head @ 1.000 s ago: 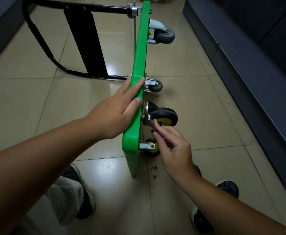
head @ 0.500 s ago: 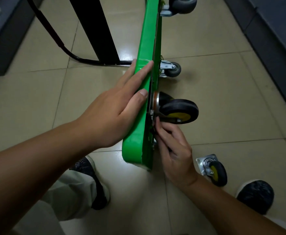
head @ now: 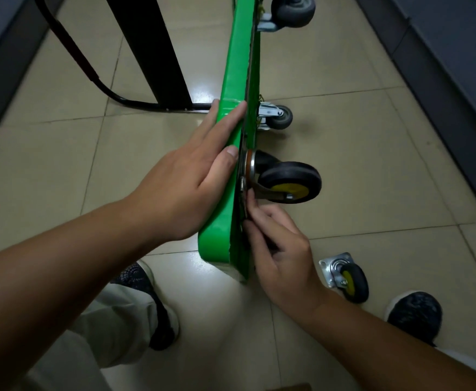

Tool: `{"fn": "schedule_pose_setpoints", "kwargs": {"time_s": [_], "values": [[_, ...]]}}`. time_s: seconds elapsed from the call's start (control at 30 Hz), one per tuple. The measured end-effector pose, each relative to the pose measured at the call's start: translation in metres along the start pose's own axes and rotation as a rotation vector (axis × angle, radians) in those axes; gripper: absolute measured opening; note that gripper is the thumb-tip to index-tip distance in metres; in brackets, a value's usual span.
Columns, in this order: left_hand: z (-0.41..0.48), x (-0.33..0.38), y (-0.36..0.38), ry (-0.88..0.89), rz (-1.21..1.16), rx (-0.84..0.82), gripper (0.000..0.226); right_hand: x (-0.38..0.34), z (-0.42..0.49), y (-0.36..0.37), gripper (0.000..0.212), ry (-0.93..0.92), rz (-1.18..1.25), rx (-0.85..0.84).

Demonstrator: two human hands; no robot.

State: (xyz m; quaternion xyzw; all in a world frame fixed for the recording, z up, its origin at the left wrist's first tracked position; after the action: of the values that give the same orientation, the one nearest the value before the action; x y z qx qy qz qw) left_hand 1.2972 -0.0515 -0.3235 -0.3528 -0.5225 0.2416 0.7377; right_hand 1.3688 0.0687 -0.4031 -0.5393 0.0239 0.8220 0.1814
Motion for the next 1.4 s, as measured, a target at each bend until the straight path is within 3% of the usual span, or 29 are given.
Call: {"fn": "schedule_pose_setpoints", "kwargs": {"time_s": [0.1,0.27,0.33,0.47,0.6,0.77,0.9,1.17,1.4], "values": [[0.001,0.0,0.001,-0.011,0.011,-0.008,0.061,-0.009,-0.001,-0.003,0.037,0.265,0.012,-0.035],[0.003,-0.001,0.003,-0.016,0.032,-0.025,0.066,-0.025,0.012,-0.001,0.02,0.957,0.232,-0.089],[0.002,0.001,0.004,-0.027,0.042,-0.041,0.067,-0.034,0.014,-0.003,0.02,1.022,0.245,-0.112],[0.001,0.007,0.001,-0.008,0.076,-0.063,0.067,-0.037,-0.001,-0.009,0.034,0.955,0.191,-0.168],[0.002,0.008,0.0,0.001,0.066,-0.062,0.067,-0.039,-0.014,-0.037,0.047,0.475,0.028,-0.125],[0.002,0.008,0.002,0.002,0.055,-0.047,0.064,-0.019,-0.008,-0.045,0.048,0.099,-0.1,0.057],[0.003,0.006,0.002,0.004,0.032,-0.022,0.061,-0.011,0.001,-0.03,0.044,0.007,-0.061,0.087],[0.005,0.002,0.002,0.021,-0.006,0.036,0.058,0.016,-0.009,-0.007,0.046,0.001,0.122,0.039],[0.005,0.001,0.001,0.031,-0.016,0.046,0.058,0.021,-0.003,0.003,0.045,-0.123,0.082,0.041]]}}
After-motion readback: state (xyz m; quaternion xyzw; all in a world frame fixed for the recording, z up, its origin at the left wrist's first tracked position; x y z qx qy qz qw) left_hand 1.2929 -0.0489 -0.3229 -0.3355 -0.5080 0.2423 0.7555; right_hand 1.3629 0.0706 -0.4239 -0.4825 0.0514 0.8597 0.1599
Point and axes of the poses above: each hand's wrist, its own z-axis towards the middle knuckle, its own y-axis out of the palm, x = y × z, the point moved 9 cm from there along z, towards the middle knuckle, and after that the axes turned 14 degrees about x, right-handed, at the moved point
